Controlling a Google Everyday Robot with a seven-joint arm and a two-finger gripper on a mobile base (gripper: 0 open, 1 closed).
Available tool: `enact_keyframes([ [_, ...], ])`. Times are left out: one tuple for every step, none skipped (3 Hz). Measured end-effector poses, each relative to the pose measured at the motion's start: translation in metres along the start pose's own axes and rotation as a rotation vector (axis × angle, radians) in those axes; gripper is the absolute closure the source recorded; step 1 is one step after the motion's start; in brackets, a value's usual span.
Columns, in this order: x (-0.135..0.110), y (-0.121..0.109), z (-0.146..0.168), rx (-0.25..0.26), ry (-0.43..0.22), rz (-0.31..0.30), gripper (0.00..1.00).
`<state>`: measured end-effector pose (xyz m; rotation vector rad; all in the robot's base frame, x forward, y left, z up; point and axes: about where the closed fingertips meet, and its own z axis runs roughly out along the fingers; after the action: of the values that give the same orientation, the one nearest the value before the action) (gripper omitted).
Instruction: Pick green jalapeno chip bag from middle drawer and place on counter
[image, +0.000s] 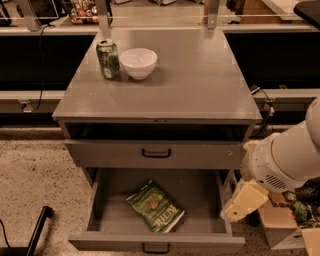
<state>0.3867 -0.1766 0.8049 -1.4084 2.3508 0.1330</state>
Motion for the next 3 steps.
enact_keyframes([
  [-0.012,0.008,0.055,-0.085,-0.094,0.023,0.0],
  [-0.012,0.018,0.131,-0.131,-0.177,0.033,0.0],
  [-0.037,0.011,0.146,-0.047,-0.332,0.001,0.0],
])
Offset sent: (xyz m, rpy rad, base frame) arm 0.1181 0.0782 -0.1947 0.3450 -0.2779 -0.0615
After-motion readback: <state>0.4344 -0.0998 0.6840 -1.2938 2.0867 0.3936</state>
